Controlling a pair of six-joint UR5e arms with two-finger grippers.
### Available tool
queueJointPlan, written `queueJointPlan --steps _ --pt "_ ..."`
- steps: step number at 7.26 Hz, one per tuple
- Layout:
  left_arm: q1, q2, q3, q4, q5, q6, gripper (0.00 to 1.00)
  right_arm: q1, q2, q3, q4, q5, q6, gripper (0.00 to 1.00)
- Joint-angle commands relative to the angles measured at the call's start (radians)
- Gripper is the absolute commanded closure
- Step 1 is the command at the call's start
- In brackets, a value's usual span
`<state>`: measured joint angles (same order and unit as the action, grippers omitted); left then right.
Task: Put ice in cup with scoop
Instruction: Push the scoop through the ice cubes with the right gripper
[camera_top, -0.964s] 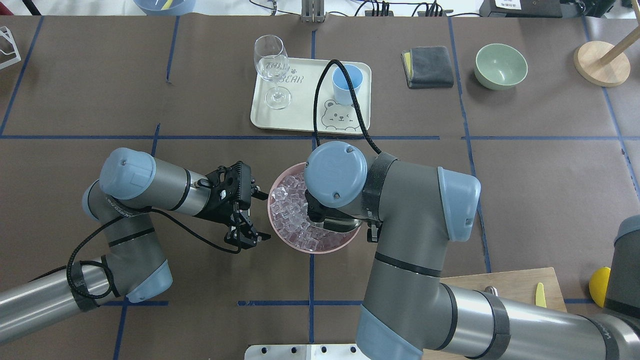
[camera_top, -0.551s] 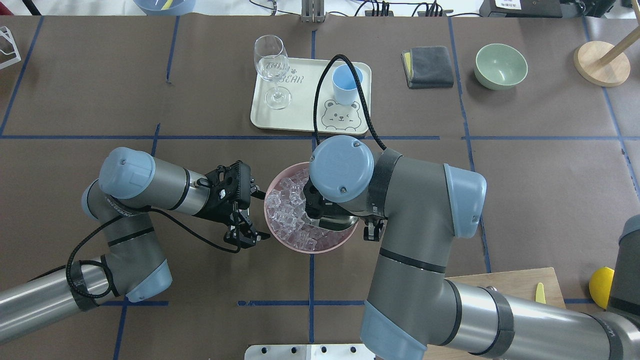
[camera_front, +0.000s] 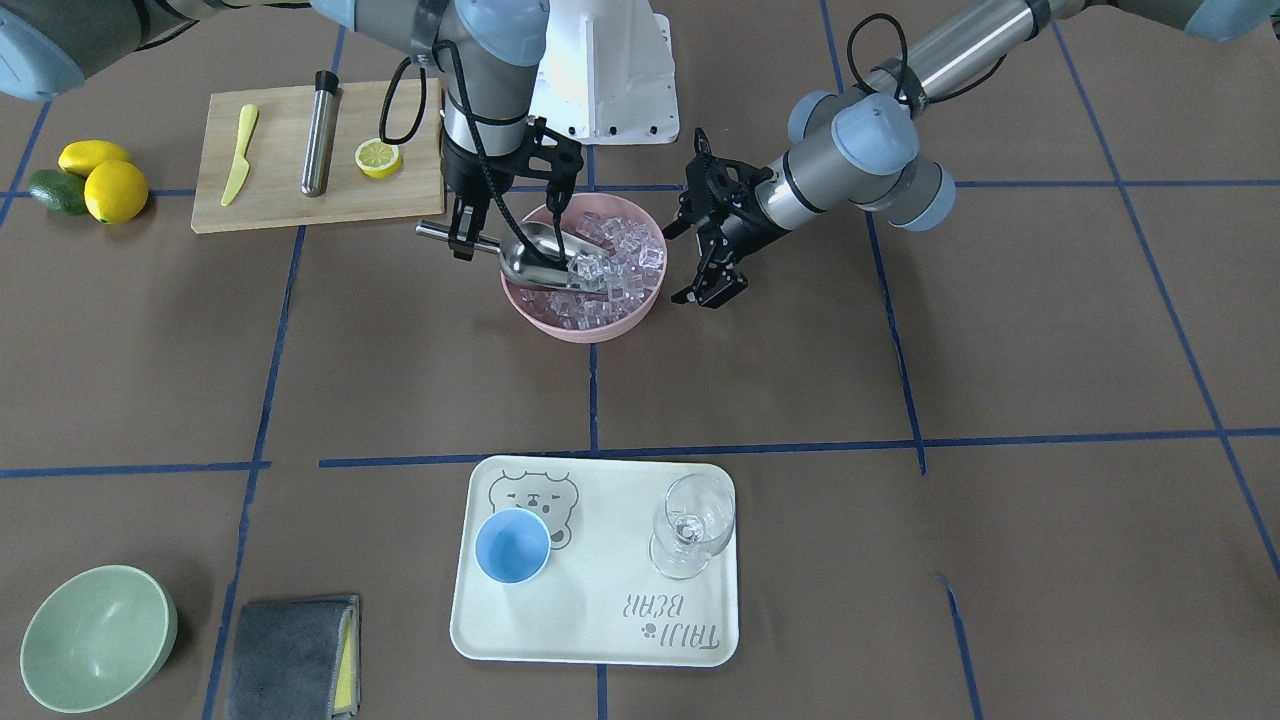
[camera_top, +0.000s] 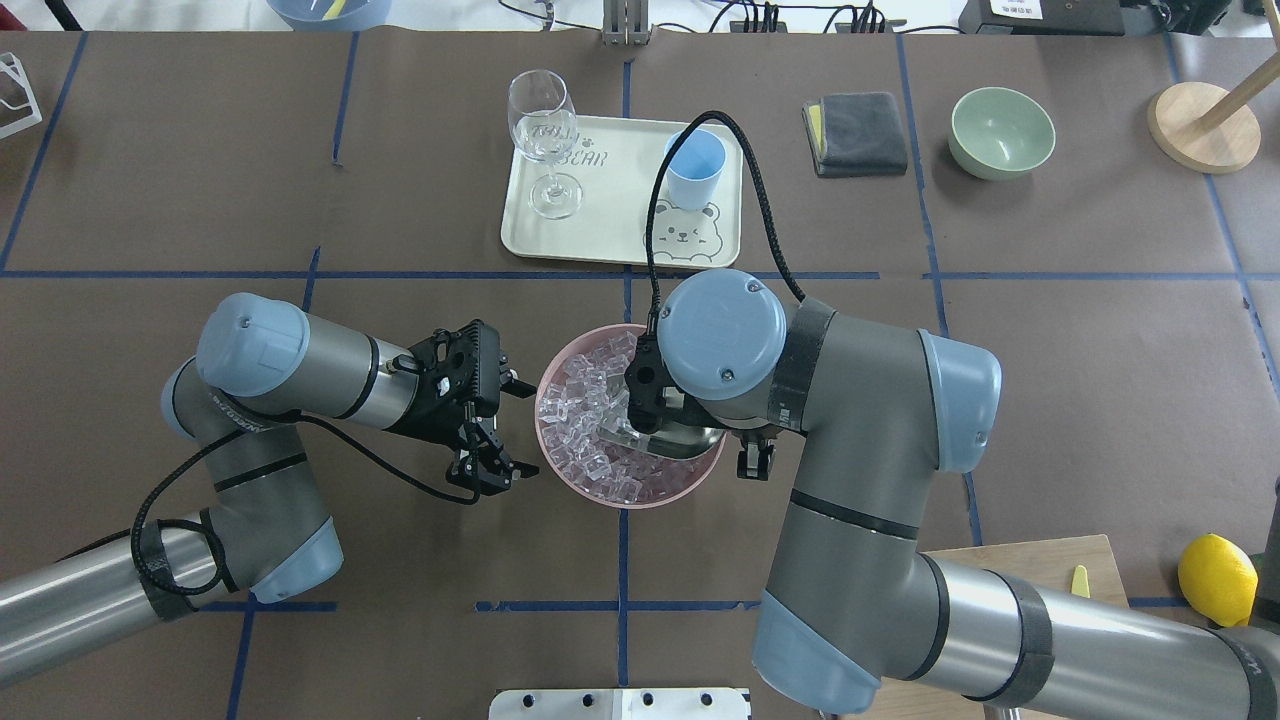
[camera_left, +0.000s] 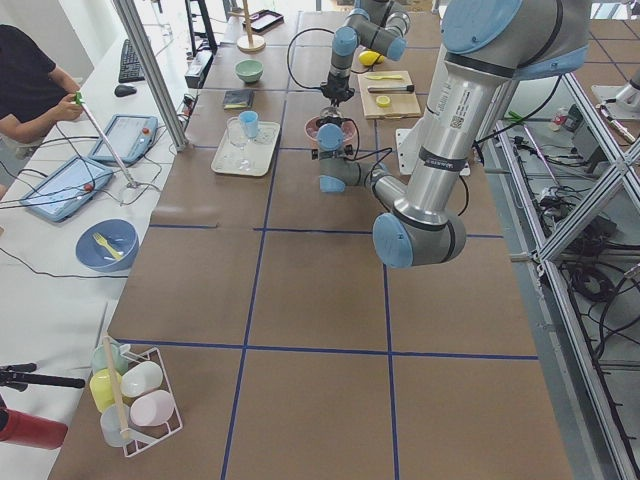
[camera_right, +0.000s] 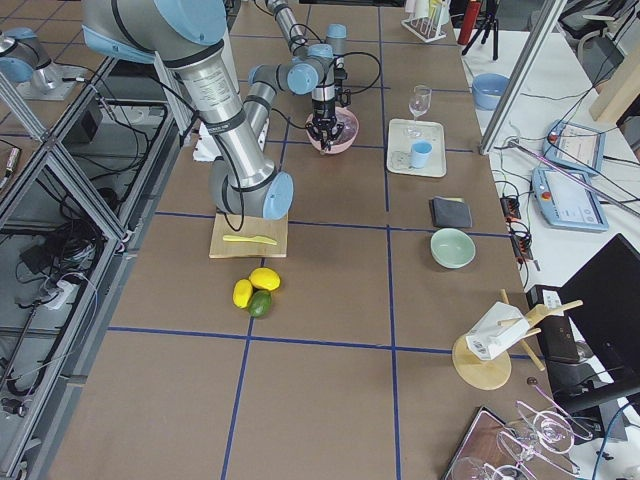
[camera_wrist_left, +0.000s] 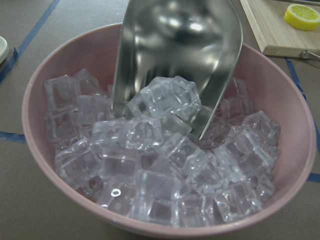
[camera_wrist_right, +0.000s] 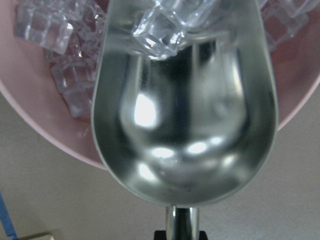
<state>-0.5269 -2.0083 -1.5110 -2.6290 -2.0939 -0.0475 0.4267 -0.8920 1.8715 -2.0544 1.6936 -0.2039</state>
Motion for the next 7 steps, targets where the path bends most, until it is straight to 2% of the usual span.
queueJointPlan --steps 1,4,6,7 --pt "-0.004 0.0 0.0 0.001 0.0 0.001 0.0 0.0 -0.002 -0.003 0.043 0.018 0.018 1.0" --pt "-0.005 0.0 0.002 0.006 0.002 0.003 0.0 0.004 -0.025 -0.005 0.115 0.053 0.029 1.0" --pt "-0.013 0.0 0.003 0.006 0.002 0.003 0.0 0.003 -0.079 -0.005 0.212 0.066 0.037 1.0" --pt "-0.013 0.0 0.008 0.006 0.002 0.003 0.0 0.003 -0.079 -0.005 0.214 0.069 0.037 1.0"
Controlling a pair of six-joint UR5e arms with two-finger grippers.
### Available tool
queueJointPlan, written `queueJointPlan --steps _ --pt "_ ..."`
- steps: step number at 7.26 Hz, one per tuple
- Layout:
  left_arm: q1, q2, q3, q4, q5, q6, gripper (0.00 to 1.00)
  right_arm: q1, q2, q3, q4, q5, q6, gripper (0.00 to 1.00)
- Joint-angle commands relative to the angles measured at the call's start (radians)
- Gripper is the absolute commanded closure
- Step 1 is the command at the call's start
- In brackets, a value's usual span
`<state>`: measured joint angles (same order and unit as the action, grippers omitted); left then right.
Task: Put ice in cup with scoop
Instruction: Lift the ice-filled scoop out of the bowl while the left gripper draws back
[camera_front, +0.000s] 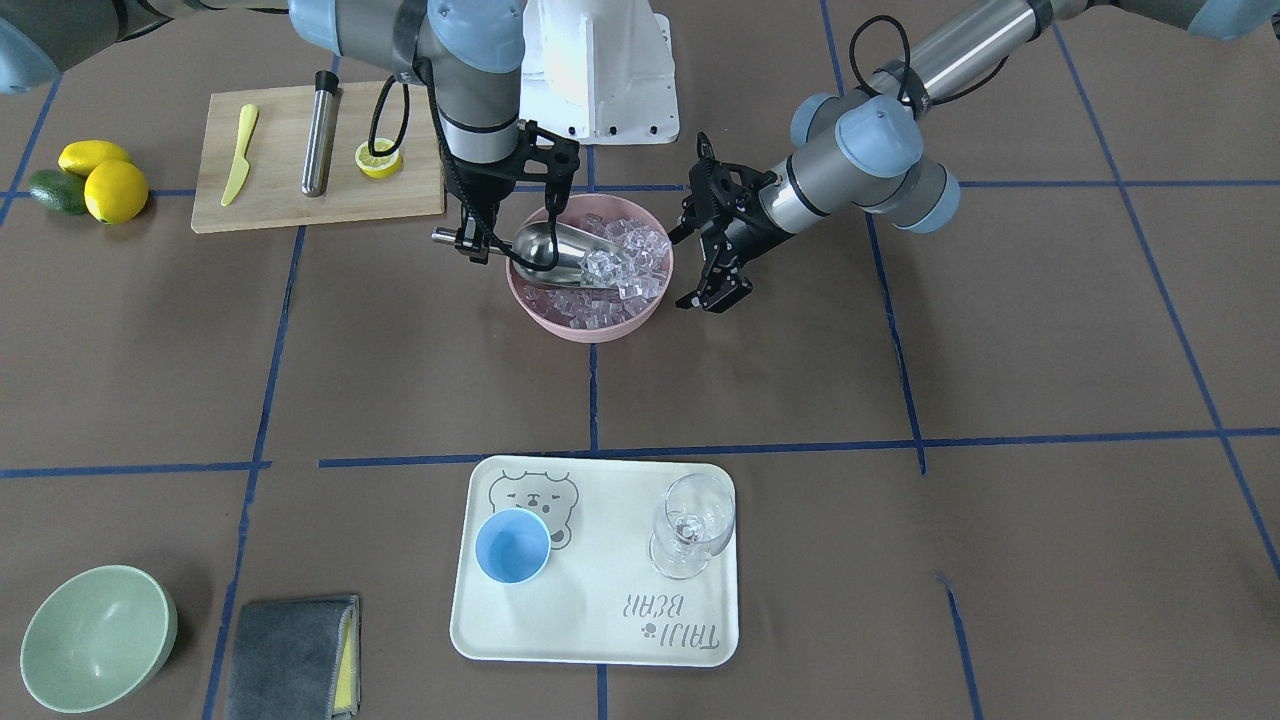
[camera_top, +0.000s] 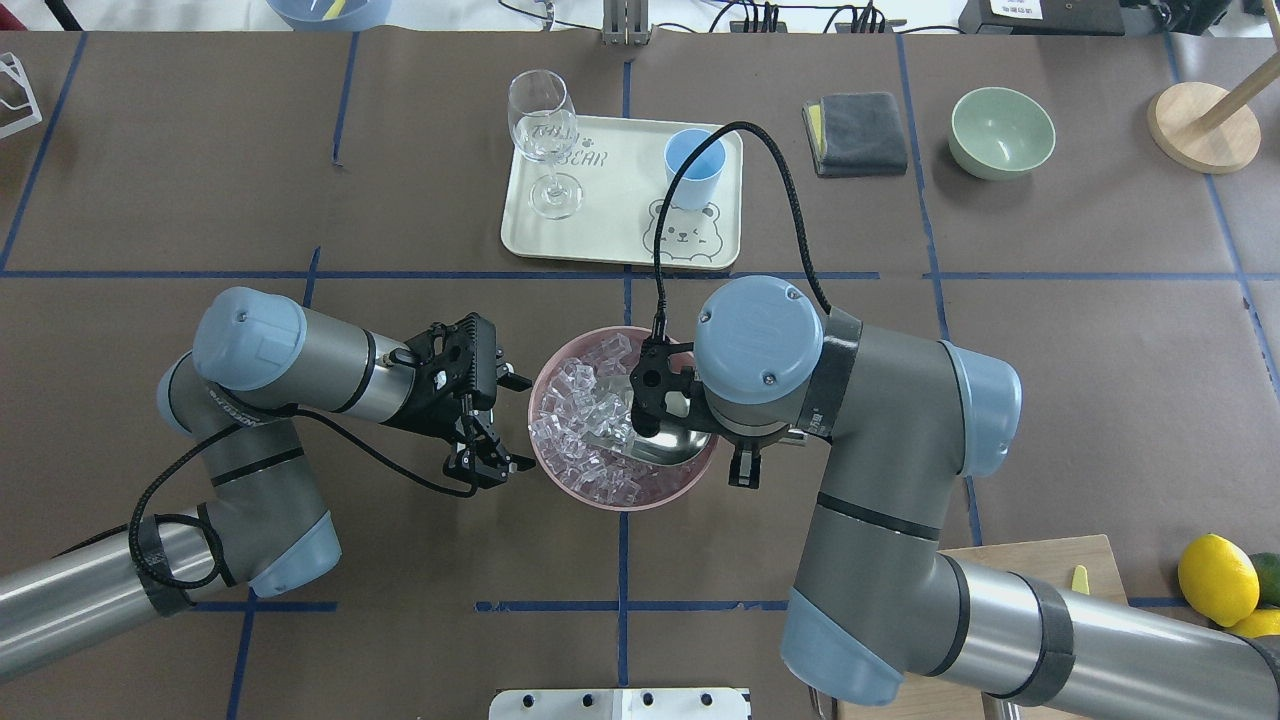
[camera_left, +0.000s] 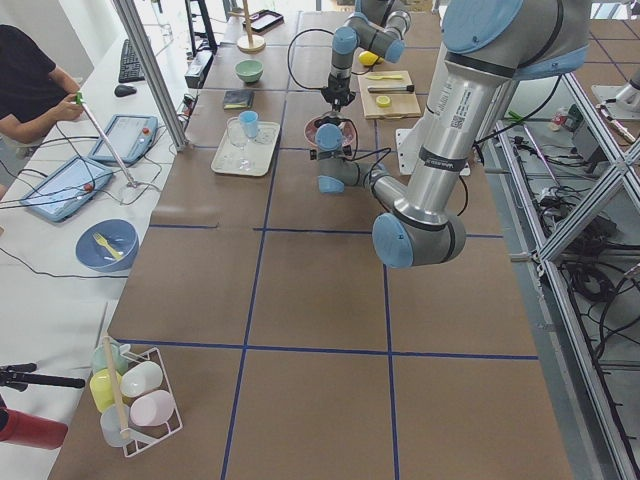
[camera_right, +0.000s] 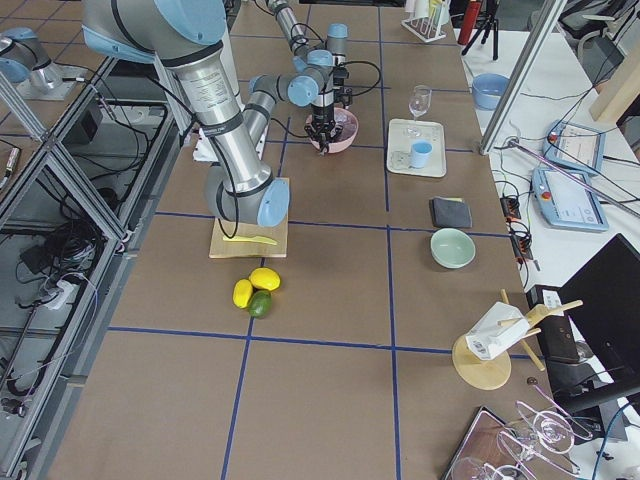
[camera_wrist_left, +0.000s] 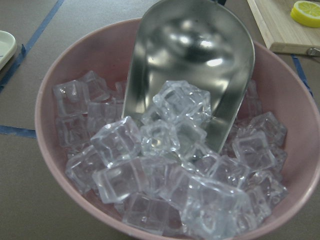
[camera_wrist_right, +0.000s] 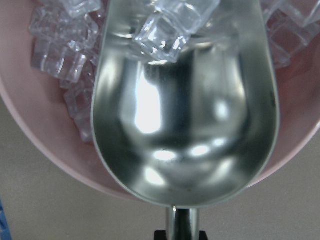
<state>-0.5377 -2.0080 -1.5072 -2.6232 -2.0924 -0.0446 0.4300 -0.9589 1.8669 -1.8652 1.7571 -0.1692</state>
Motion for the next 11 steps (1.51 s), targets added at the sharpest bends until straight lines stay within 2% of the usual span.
queueJointPlan --steps 1,4,7,11 --pt "-0.002 0.0 0.004 0.0 0.0 0.002 0.0 0.001 -0.012 0.0 0.024 0.012 0.002 1.0" --pt "-0.004 0.0 0.011 0.0 0.029 0.002 0.0 0.024 -0.012 0.003 0.026 0.053 -0.001 1.0" --pt "-0.005 0.0 0.013 0.002 0.029 0.0 0.0 0.068 -0.07 0.005 0.167 0.132 0.0 1.0" --pt "-0.011 0.0 0.015 0.003 0.029 -0.001 0.0 0.118 -0.127 0.027 0.258 0.219 0.001 1.0"
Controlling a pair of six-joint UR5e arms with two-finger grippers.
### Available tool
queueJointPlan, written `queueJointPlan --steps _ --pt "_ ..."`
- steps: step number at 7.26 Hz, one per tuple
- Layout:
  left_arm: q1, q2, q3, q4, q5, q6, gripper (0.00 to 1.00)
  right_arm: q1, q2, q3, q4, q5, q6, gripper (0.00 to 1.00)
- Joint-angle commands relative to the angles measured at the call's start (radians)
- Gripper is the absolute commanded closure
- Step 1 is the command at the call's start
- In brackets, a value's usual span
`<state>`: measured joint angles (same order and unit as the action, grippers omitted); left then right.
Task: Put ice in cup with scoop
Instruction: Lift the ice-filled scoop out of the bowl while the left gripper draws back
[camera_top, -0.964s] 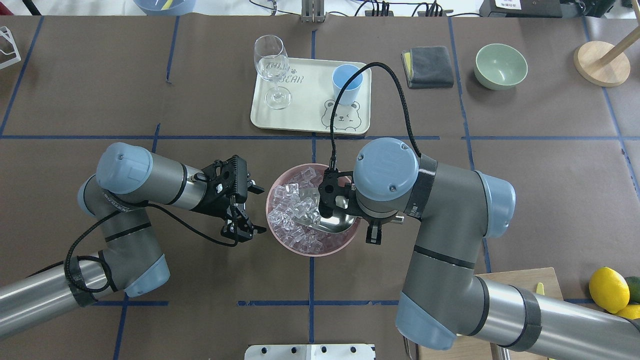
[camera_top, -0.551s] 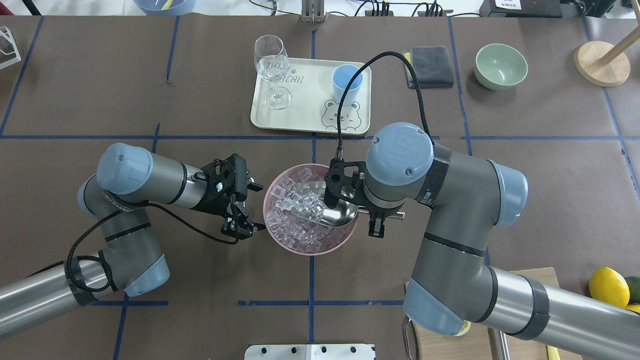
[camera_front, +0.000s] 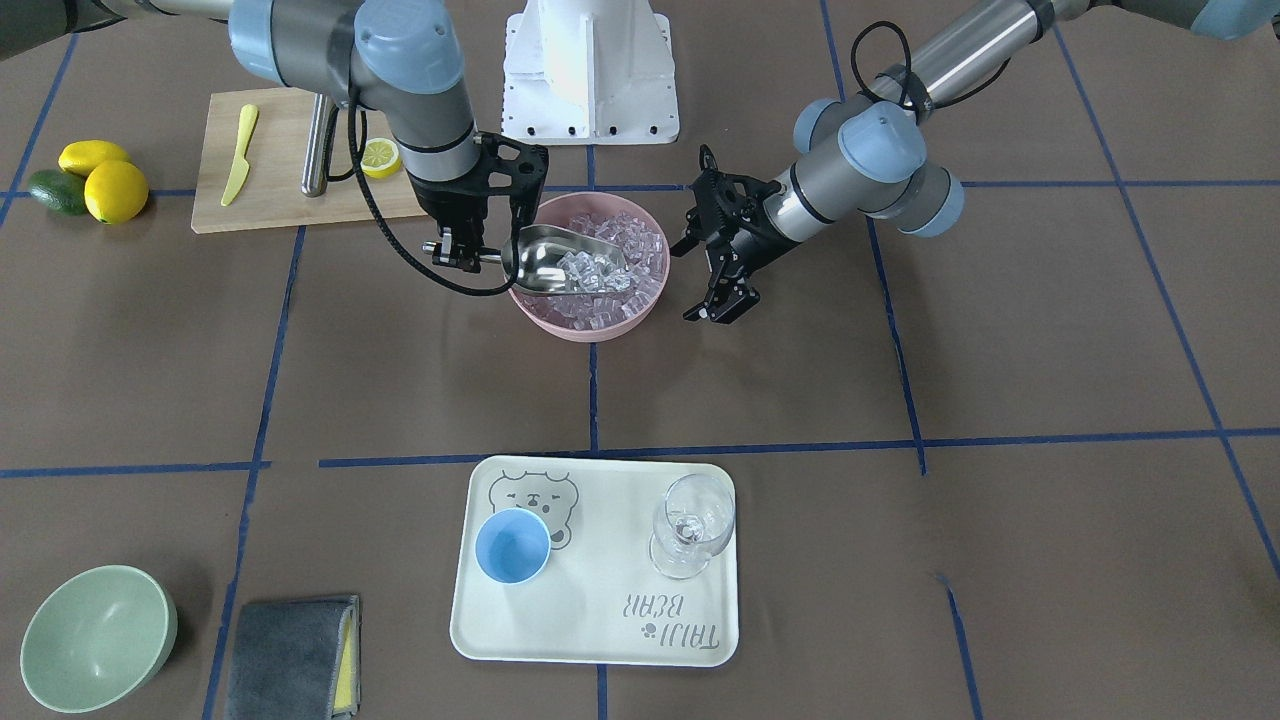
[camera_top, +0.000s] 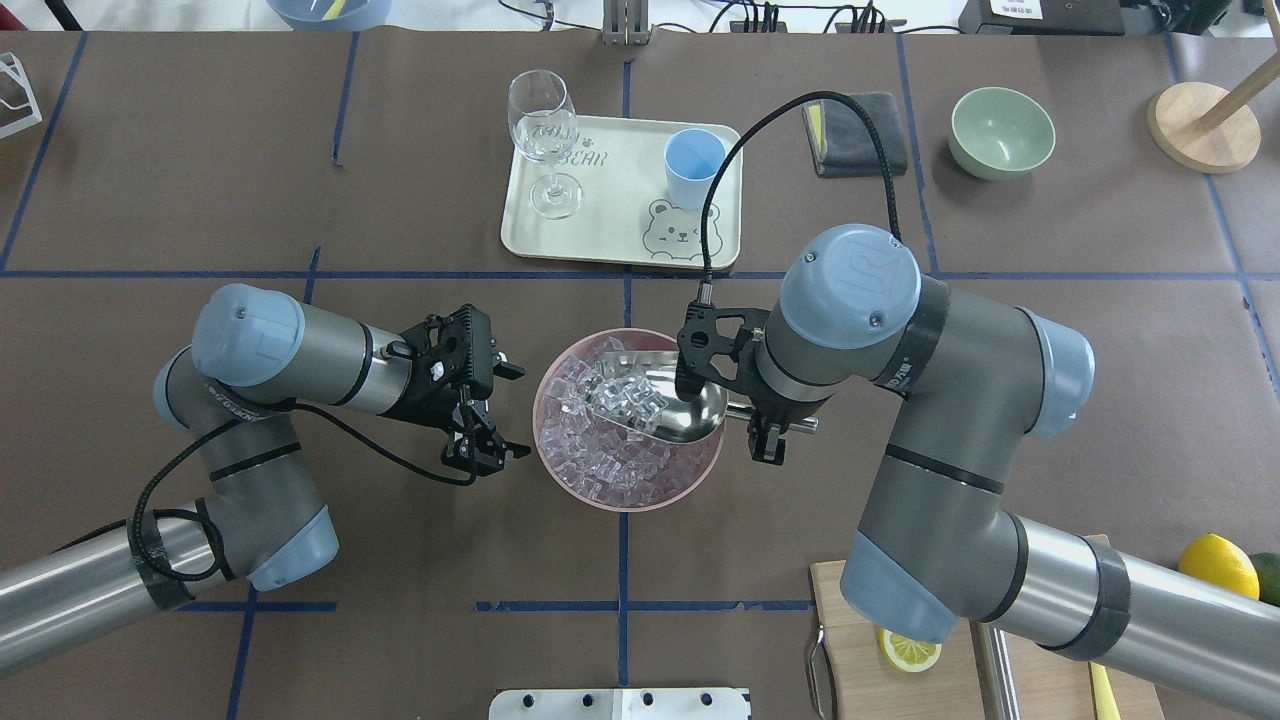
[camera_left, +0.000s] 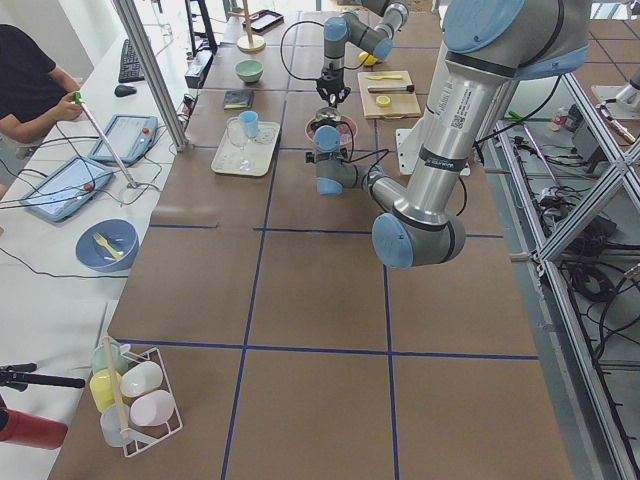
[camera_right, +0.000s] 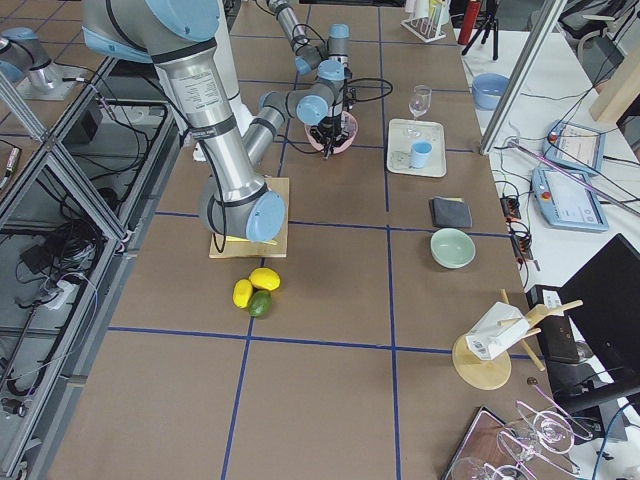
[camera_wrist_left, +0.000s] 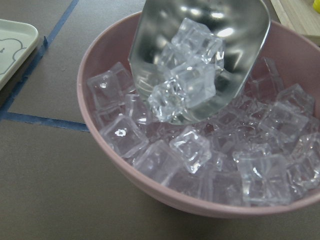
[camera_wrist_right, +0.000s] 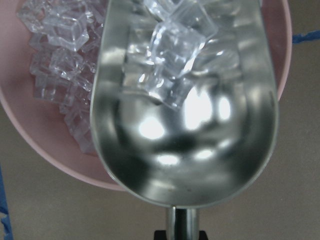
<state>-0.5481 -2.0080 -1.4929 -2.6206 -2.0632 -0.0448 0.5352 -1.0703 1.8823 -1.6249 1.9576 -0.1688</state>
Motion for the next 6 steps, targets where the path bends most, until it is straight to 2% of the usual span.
queueJointPlan --steps 1,4,6 --pt "-0.003 0.0 0.0 0.001 0.0 0.0 0.0 0.015 -0.016 0.02 0.017 0.027 0.0 1.0" --pt "-0.045 0.006 -0.003 0.023 0.0 -0.003 0.0 0.086 -0.016 0.049 0.017 0.124 0.0 1.0" --pt "-0.11 0.011 -0.021 0.126 0.002 -0.003 0.0 0.149 -0.014 0.081 0.017 0.168 0.005 1.0"
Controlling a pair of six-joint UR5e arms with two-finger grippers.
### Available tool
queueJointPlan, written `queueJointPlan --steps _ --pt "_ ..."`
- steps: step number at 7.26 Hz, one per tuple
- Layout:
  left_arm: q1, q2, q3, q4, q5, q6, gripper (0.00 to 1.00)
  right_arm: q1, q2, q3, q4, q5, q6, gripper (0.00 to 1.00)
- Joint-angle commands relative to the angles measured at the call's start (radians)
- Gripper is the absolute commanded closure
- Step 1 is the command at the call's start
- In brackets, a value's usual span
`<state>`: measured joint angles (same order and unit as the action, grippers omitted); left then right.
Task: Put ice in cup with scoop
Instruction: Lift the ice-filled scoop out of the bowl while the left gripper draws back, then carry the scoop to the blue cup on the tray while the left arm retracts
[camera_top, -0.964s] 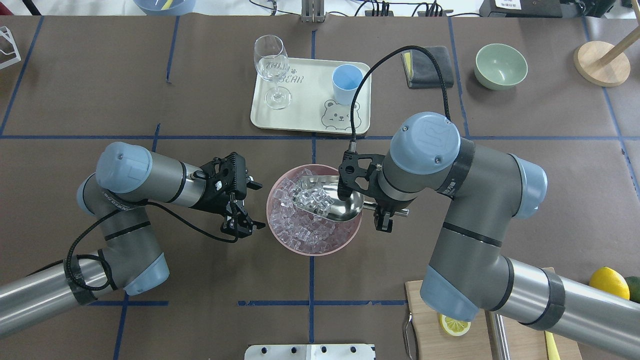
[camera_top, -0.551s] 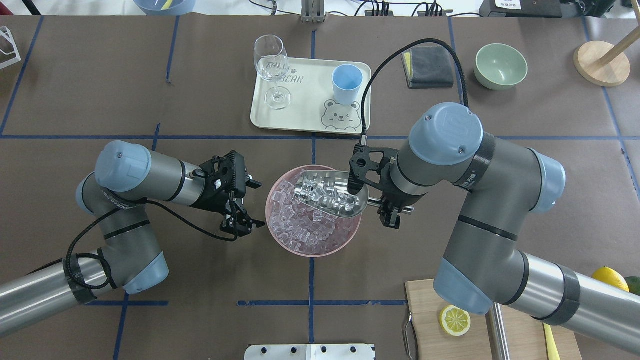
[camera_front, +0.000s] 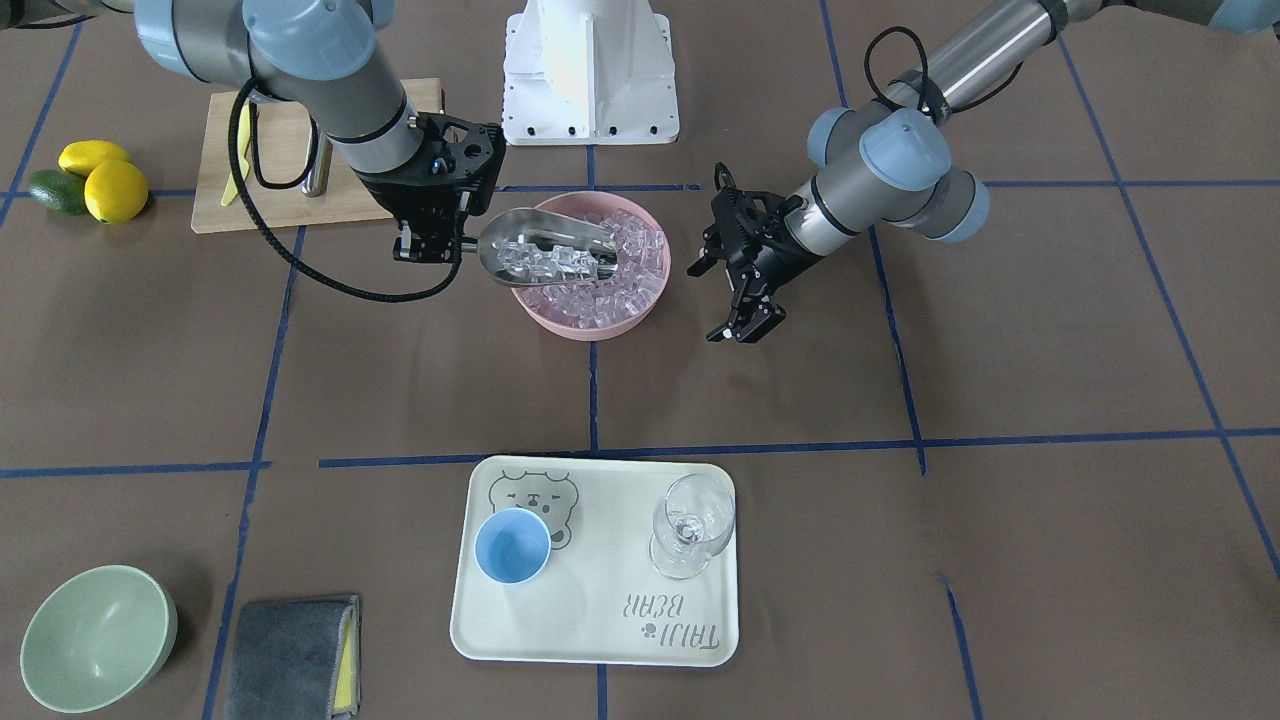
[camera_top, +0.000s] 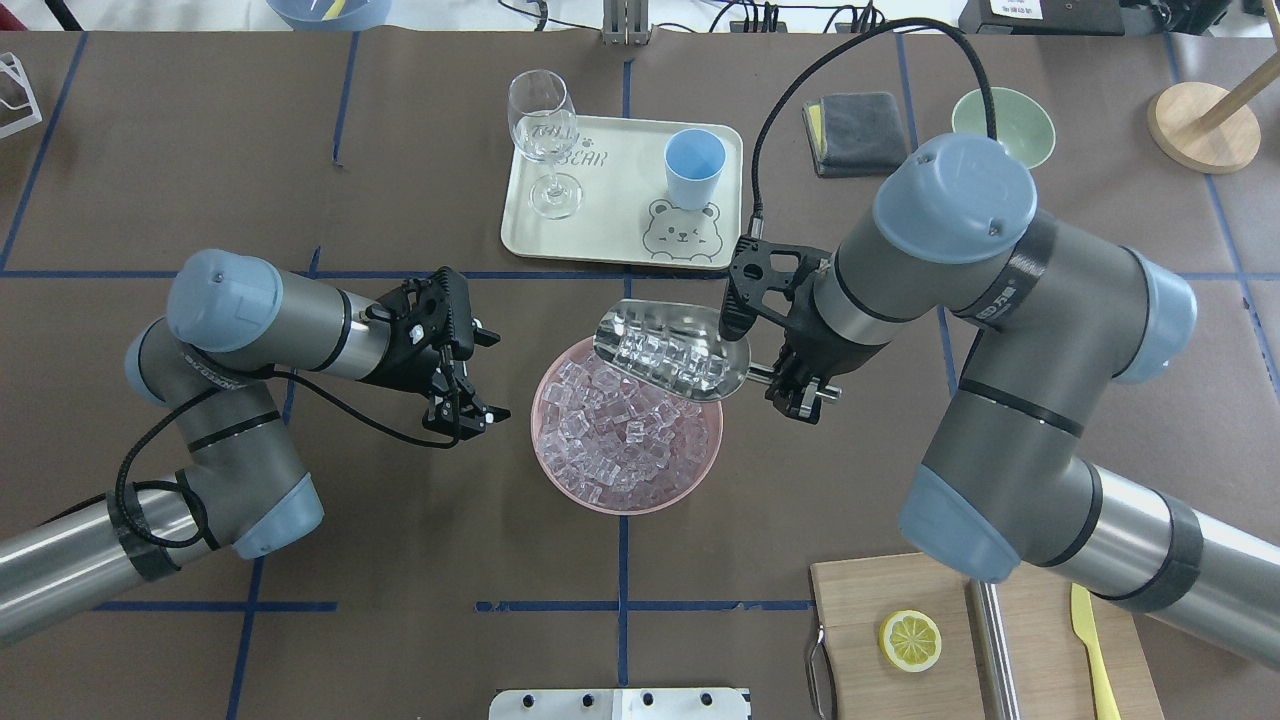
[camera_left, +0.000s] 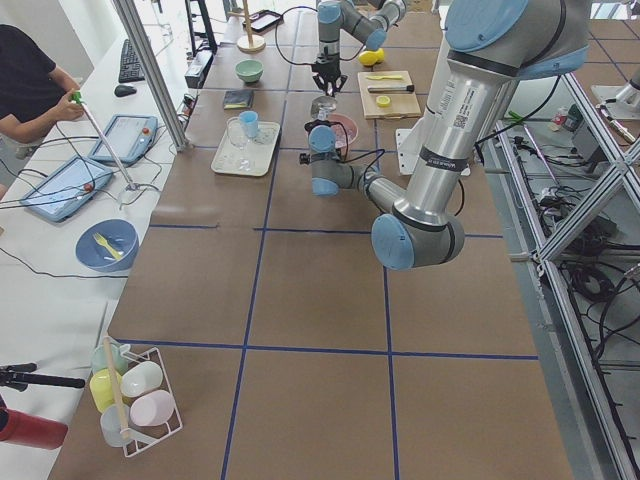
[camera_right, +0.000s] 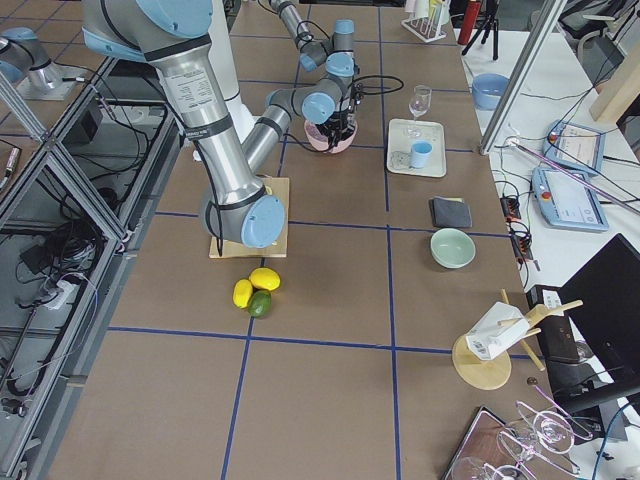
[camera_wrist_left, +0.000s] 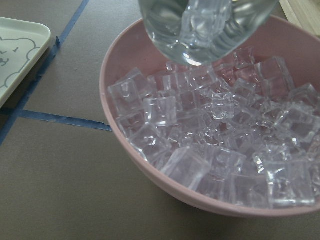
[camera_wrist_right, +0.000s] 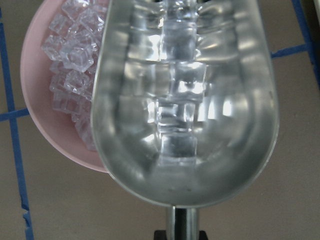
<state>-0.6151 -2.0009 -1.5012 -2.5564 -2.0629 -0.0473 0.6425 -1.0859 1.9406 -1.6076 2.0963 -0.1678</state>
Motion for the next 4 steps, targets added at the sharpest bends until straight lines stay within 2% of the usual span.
queueJointPlan --steps 1,3,4 --pt "-0.082 0.042 -0.037 0.076 0.001 0.001 0.0 0.078 0.001 0.034 0.0 0.048 0.022 1.0" --pt "-0.167 0.106 -0.079 0.09 -0.002 -0.005 0.0 0.164 0.003 0.034 -0.011 0.074 0.081 1.0" --pt "-0.237 0.131 -0.112 0.187 -0.008 -0.005 0.0 0.184 0.004 0.031 -0.017 0.083 0.144 1.0"
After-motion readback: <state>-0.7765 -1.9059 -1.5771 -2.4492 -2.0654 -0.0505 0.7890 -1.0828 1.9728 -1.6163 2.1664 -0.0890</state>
